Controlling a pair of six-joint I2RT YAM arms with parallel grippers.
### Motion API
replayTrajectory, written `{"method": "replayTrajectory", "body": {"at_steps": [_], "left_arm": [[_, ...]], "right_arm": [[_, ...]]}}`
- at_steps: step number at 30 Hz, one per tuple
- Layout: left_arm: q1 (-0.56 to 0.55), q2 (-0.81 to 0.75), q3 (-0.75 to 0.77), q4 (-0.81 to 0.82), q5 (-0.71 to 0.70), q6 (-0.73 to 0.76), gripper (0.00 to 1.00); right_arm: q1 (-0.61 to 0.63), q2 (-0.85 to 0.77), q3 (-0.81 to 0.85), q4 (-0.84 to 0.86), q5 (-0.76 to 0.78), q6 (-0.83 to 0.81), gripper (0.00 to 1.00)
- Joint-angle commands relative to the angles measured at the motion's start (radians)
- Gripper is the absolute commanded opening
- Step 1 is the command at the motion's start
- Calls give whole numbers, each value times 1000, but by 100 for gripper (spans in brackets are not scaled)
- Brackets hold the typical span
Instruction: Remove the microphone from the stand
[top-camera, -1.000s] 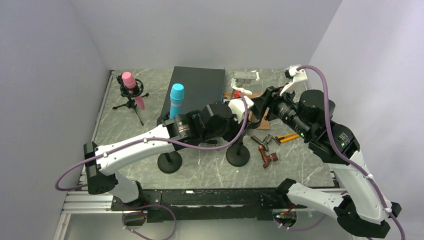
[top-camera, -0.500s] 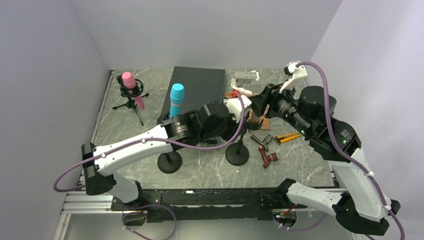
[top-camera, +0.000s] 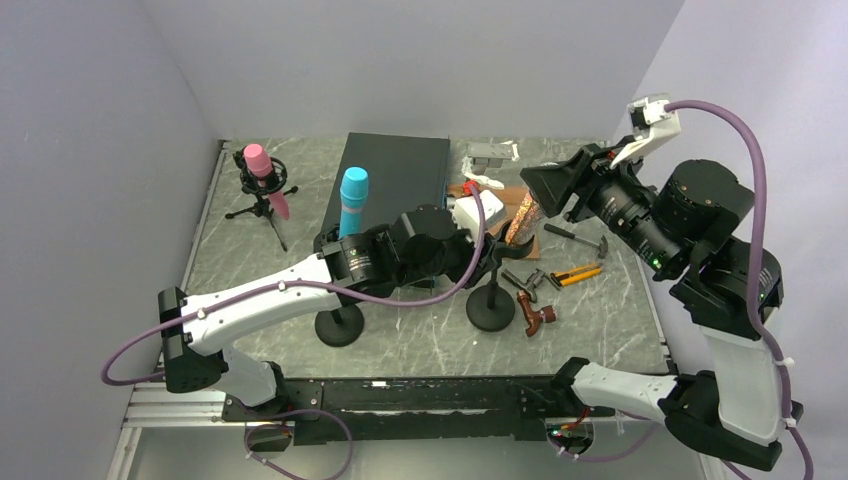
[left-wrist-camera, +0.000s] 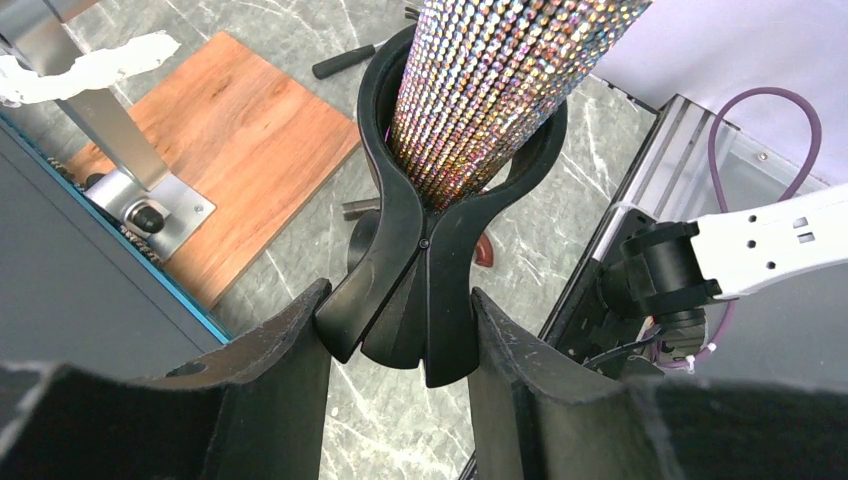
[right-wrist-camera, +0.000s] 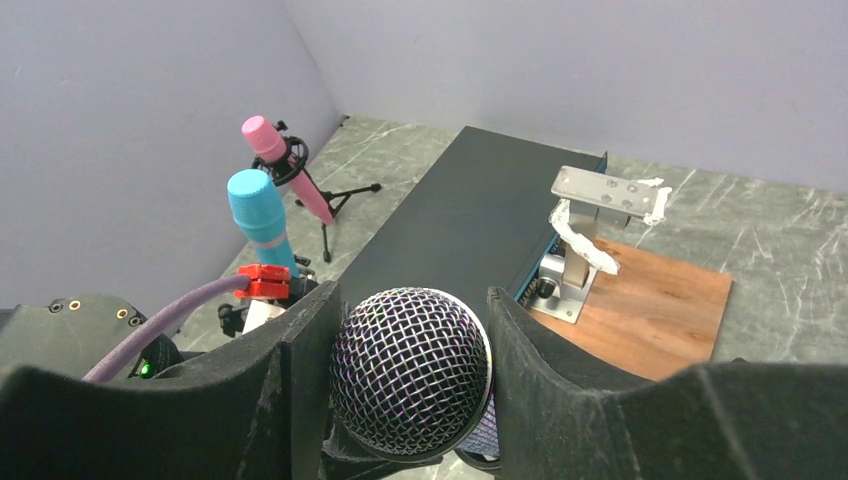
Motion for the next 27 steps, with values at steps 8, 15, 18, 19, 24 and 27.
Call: {"method": "replayTrajectory", "body": {"at_steps": [8,15,18,19,24,27], "left_arm": [[-3,-2,9,-144,-19,15,0],[-3,3,26,-143,-9,24,53],[-2,-2,19,-131,-19,19,64],[-3,-4,17,-129,-19,21,65],[-3,3,22,-120,3,37,54],[-3,6,27,-113,6,40,58]], "right_arm": [[-15,-36,6,156,58,-70,0],[-15,-69,-137,204,12,-34,0],[-14,-79,-166,208,2,-18,0],[-15,-82,-172,210,-1,-12,0],[-15,-81,-180,213,-13,5,0],[-14,-77,-180,212,-18,6,0]]}}
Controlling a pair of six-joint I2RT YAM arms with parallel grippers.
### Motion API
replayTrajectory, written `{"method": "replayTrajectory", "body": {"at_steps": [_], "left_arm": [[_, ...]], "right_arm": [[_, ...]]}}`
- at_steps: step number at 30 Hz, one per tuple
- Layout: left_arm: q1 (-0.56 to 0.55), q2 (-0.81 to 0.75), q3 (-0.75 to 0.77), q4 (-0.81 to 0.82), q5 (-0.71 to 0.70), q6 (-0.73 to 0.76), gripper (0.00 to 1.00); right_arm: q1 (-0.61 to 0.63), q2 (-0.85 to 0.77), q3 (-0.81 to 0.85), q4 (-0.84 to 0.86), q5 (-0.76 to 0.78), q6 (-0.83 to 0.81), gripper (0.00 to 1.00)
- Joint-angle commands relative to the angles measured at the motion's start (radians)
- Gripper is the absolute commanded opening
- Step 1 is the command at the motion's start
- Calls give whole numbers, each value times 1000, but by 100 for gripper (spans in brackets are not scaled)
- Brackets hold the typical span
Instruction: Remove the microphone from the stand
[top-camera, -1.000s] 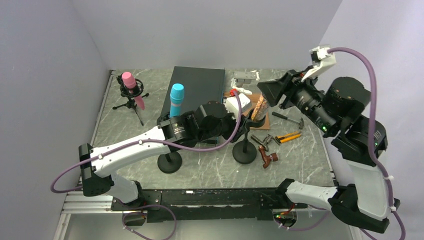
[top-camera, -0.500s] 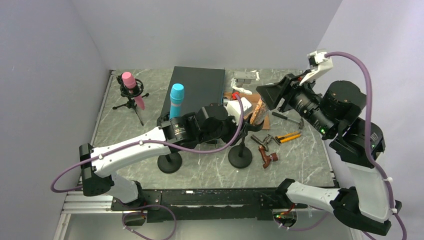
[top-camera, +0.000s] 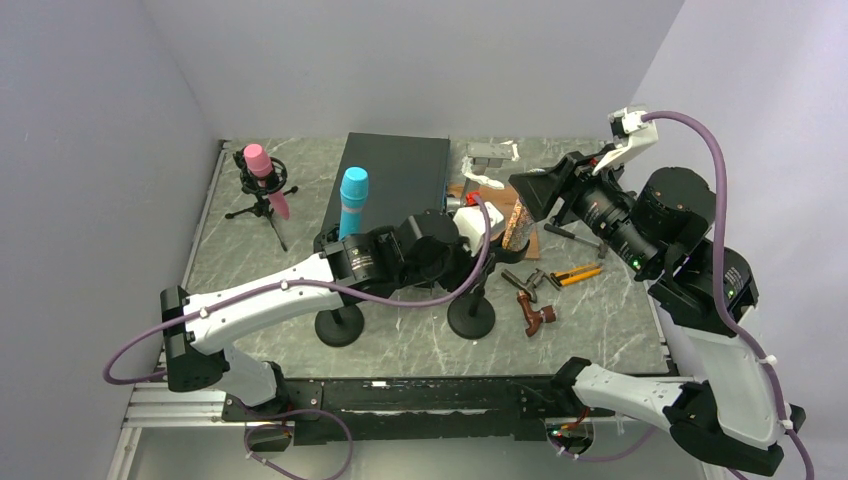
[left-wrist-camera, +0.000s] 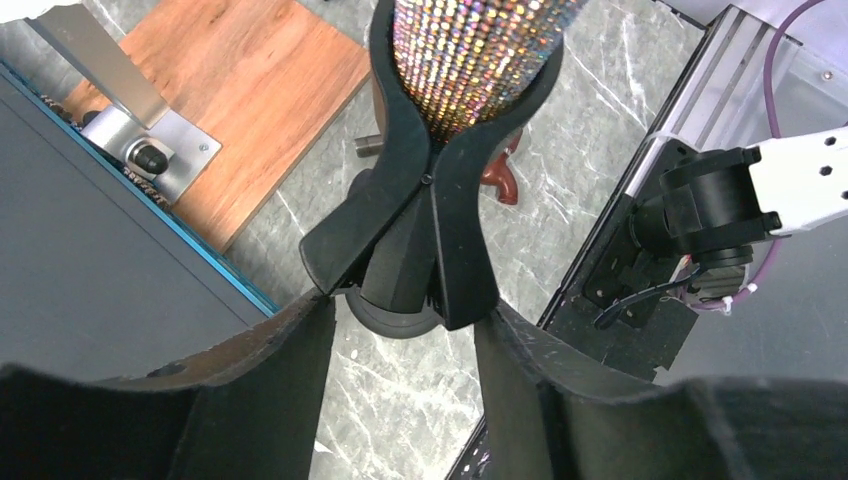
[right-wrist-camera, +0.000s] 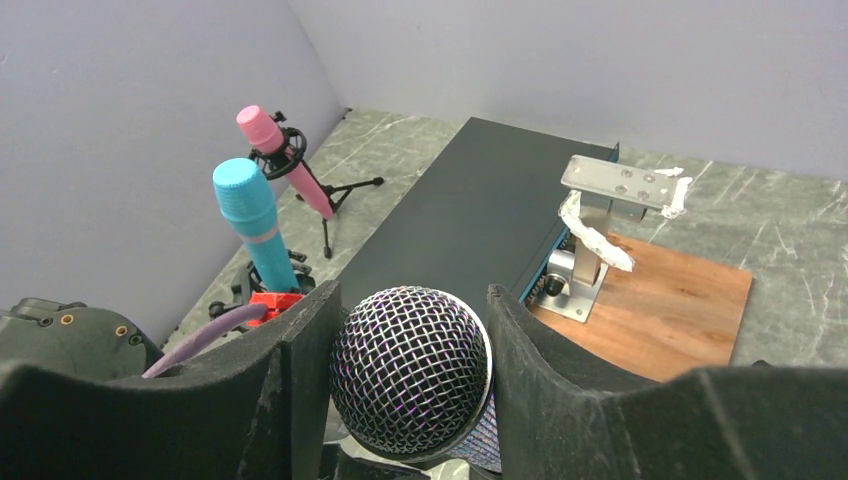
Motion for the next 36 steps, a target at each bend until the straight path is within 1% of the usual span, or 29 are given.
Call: {"method": "replayTrajectory", "body": {"at_steps": [1,3,7,12,17,19,20,21,23,24,29,32,36], "left_arm": [[3,-7,21,19,-2,16,61],[4,-18,10,37,-8,19,67],[4,1,33,39,-4,41,71],[3,56,102,16,8,50,71],[8,67,107,20,8,55,69],[12,73,114,16,21,56,64],[15,76,116,13,32,55,56],[17,77,115,12,38,56,51],[18,81,118,1,20,49,3],[18,82,116,-8,23,49,0],[18,64,84,-10,38,46,0],[18,52,62,-13,41,38,0],[18,35,32,-14,35,33,0]], "right_arm": [[-3,-13,6,95,8,-8,0],[-2,-13,3,97,6,-8,0],[-3,-7,2,97,4,-11,0],[-2,-1,14,95,0,-16,0],[-3,0,19,91,-4,-18,0],[-3,0,16,95,-4,-18,0],[-3,-1,16,96,-3,-18,0],[-4,-2,18,96,-3,-19,0],[-2,0,22,99,-4,-19,0],[-2,1,25,101,-4,-21,0],[-3,20,60,104,-7,-35,0],[-2,47,140,88,17,-65,0],[-2,96,298,37,67,-132,0]]}}
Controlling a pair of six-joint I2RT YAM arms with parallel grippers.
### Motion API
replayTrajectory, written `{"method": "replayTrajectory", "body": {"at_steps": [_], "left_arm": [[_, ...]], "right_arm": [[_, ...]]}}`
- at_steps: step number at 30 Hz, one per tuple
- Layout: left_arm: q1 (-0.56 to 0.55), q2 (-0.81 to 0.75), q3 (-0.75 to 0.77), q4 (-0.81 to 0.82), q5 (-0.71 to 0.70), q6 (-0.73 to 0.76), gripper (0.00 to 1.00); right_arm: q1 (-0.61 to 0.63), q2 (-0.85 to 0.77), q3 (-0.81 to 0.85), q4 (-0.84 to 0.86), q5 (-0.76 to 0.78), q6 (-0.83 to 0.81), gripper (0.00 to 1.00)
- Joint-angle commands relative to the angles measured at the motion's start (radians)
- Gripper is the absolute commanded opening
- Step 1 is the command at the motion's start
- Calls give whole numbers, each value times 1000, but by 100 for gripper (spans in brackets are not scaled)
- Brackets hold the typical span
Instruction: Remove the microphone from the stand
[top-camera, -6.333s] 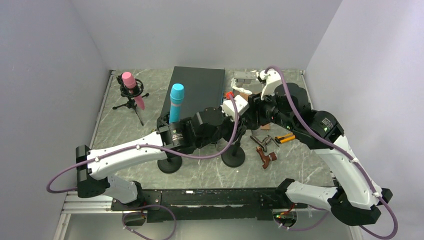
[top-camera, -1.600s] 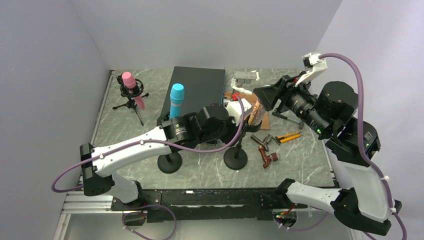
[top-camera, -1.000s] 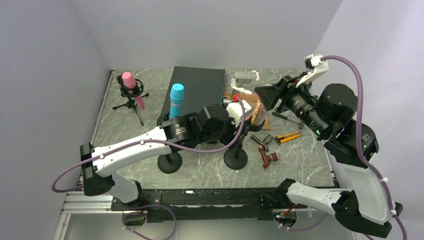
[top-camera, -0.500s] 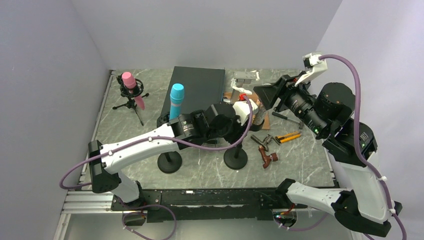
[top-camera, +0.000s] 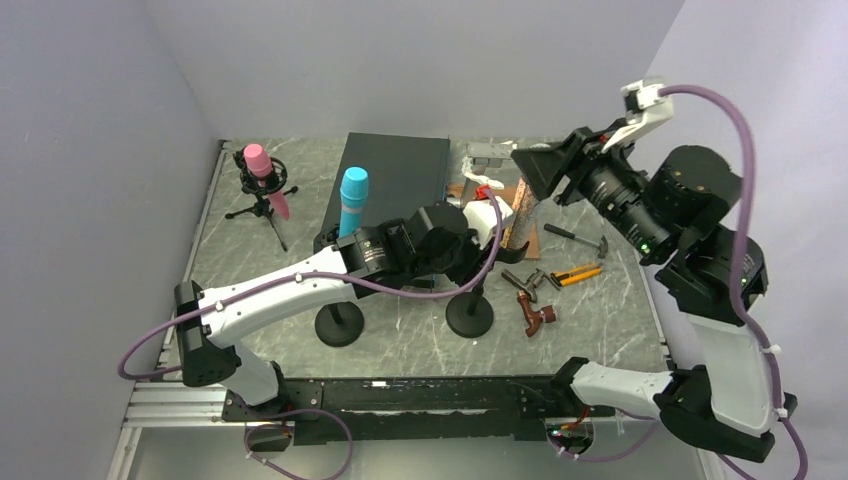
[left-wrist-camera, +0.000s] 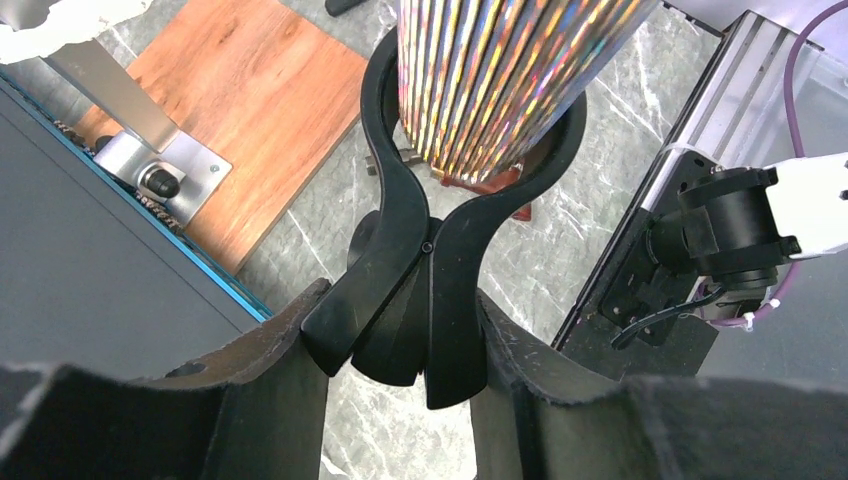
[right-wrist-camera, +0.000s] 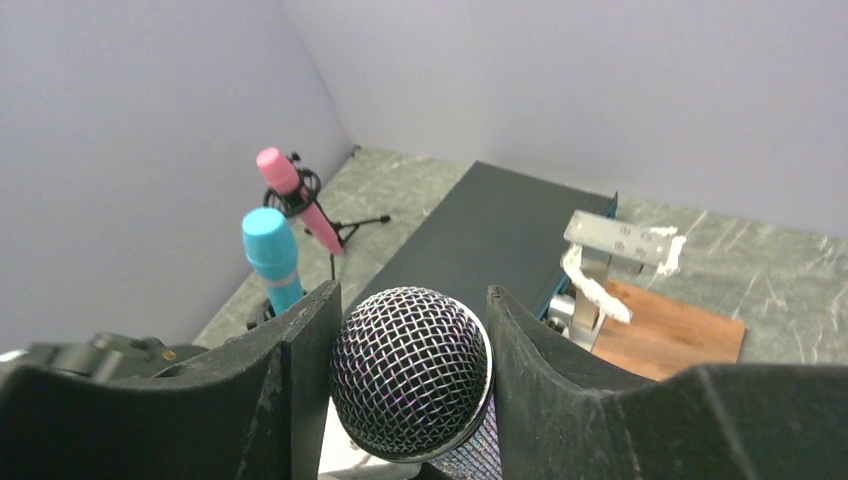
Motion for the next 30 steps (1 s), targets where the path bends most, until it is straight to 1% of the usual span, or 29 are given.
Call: {"method": "replayTrajectory", "body": {"at_steps": [1,5,7,10,12,13,14,16,17,18,19,22,27,30], "left_arm": [[-1,-37,-35,-17,12,-8,0],[-1,-38,-40,-15,13,0,0],[-2,-34,-35,-15,16,3,0],[-1,-31,-27,-22,9,-2,0],[-1,-33,-20,-29,2,-9,0],[-1,-35,-13,-30,5,-9,2],[-1,-37,-8,-31,6,-11,14],[-1,-46,3,-29,11,-13,47],[-1,-49,8,-29,11,-17,57],[-1,-52,15,-31,10,-19,63],[-1,-55,27,-38,12,-22,67],[-1,-55,68,-62,25,-27,70],[-1,-49,164,-125,51,-32,72],[-1,-55,213,-164,67,-38,73]], "right_arm": [[-4,22,192,37,78,-111,0],[-3,58,314,5,80,-122,0],[-2,60,338,3,77,-119,0],[-3,48,333,1,137,-144,0],[-4,34,294,-11,212,-173,0],[-3,29,268,-19,256,-185,0],[-3,22,231,-27,300,-189,0],[-2,6,145,-39,374,-188,0],[-3,-4,102,-45,407,-178,0],[-4,-13,51,-48,433,-168,0],[-2,-22,5,-51,455,-153,0],[-3,-36,-105,-71,527,-109,0],[-10,-24,-221,-100,641,-52,0],[-55,3,-265,-115,644,-33,0]]}}
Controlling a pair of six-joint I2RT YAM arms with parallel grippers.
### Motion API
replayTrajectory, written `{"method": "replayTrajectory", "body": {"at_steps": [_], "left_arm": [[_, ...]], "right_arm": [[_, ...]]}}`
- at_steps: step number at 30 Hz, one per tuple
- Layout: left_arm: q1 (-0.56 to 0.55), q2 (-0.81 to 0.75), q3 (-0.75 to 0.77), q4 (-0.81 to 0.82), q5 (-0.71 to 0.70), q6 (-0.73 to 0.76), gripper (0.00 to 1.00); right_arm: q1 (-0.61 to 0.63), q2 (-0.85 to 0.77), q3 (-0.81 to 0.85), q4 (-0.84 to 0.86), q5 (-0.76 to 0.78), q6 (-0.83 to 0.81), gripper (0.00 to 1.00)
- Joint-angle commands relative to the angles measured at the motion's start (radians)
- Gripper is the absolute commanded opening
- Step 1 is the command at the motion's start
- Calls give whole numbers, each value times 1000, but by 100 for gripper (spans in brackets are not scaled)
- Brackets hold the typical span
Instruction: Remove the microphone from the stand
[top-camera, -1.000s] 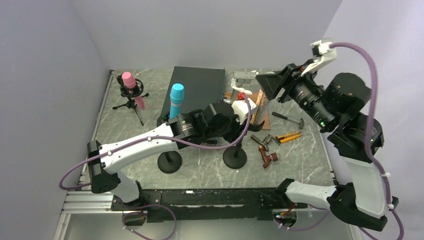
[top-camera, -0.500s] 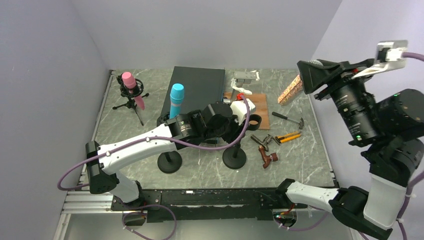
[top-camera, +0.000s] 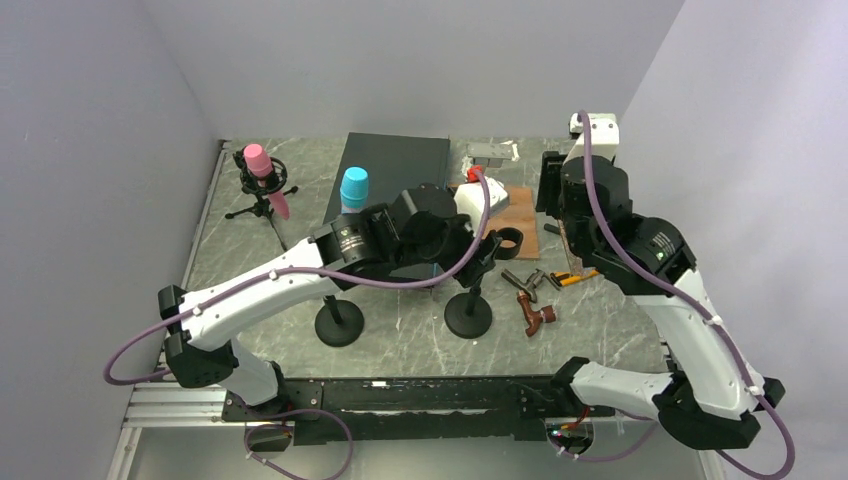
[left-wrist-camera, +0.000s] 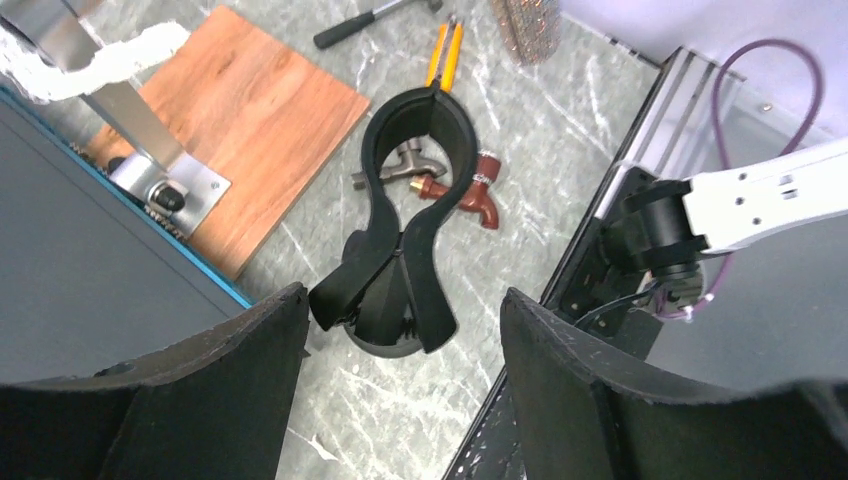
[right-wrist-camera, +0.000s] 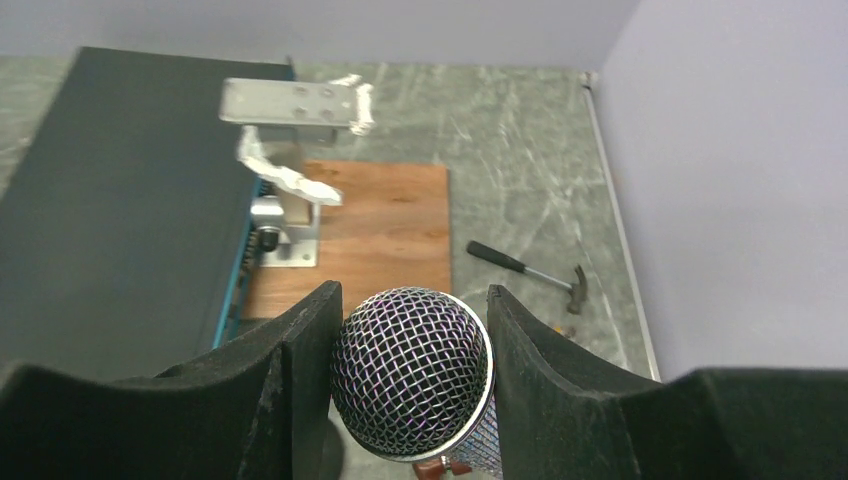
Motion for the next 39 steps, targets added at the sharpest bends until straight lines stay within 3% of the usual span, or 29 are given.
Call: {"method": "replayTrajectory", "body": {"at_steps": [1,6,12,14,21,26,30,34,39], "left_arm": [[-2,-36,113,-60,44,-20,74],[-2,-15,296,-192,52,-15,74],[-1,30,577,-300,169,63,76],[-1,16,604,-304,177,90,78],[5,-105,515,-290,20,283,86],[13,-161,478,-307,-160,364,98],[23,-217,374,-256,-248,419,99],[51,-233,345,-255,-275,458,99],[140,-234,338,-283,-210,437,99]], "right_arm": [[-69,0,-42,10,89,48,0],[-282,25,-161,82,-86,52,0],[-445,177,-220,216,-153,33,0],[-490,252,-201,253,-153,47,0],[-531,546,-91,408,-111,19,0],[-535,752,104,415,7,-44,0],[-541,893,252,428,62,-93,0],[-544,985,309,555,111,-186,0],[-578,1135,427,630,55,-270,0]]}}
